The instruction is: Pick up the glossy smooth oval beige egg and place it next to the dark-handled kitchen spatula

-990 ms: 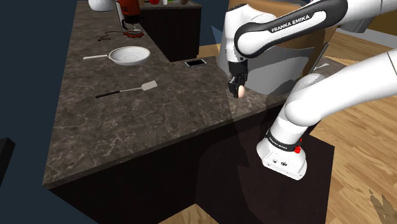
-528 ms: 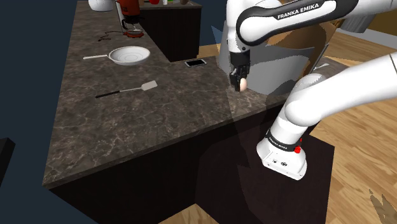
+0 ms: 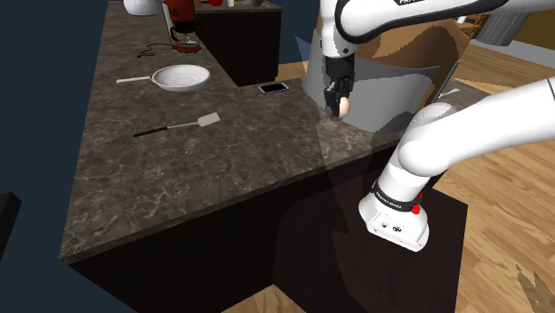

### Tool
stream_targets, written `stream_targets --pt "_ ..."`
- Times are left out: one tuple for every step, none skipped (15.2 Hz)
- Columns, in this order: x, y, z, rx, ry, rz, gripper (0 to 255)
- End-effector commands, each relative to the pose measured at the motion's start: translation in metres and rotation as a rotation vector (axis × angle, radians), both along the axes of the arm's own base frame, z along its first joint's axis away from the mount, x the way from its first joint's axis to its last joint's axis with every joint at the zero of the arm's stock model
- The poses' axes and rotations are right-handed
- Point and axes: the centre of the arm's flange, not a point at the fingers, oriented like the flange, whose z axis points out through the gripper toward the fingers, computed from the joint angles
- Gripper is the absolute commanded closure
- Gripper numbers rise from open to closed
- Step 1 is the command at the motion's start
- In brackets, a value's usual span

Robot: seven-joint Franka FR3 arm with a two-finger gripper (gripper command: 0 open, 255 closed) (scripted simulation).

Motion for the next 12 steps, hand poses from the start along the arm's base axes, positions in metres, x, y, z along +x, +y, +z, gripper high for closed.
stream_targets --pt "0.001 -0.001 0.01 0.0 0.0 0.0 255" --pt "0.001 -0.001 0.015 0.0 0.0 0.0 255" --pt "0.001 -0.001 0.02 0.0 0.0 0.0 255" --pt "0.011 0.007 0.02 0.0 0.0 0.0 255" --pt "0.021 0.015 0.02 0.0 0.0 0.0 255" --pt "0.032 0.023 0.02 0.0 0.0 0.0 255" --pt "0.042 0.031 0.02 0.0 0.0 0.0 255" --pt "0.052 0.04 0.02 0.0 0.0 0.0 255" --pt "0.063 0.048 0.02 0.0 0.0 0.0 255" --pt "0.073 0.056 0.02 0.0 0.0 0.0 255" --pt "0.084 0.064 0.021 0.0 0.0 0.0 255" --pt "0.094 0.072 0.021 0.0 0.0 0.0 255"
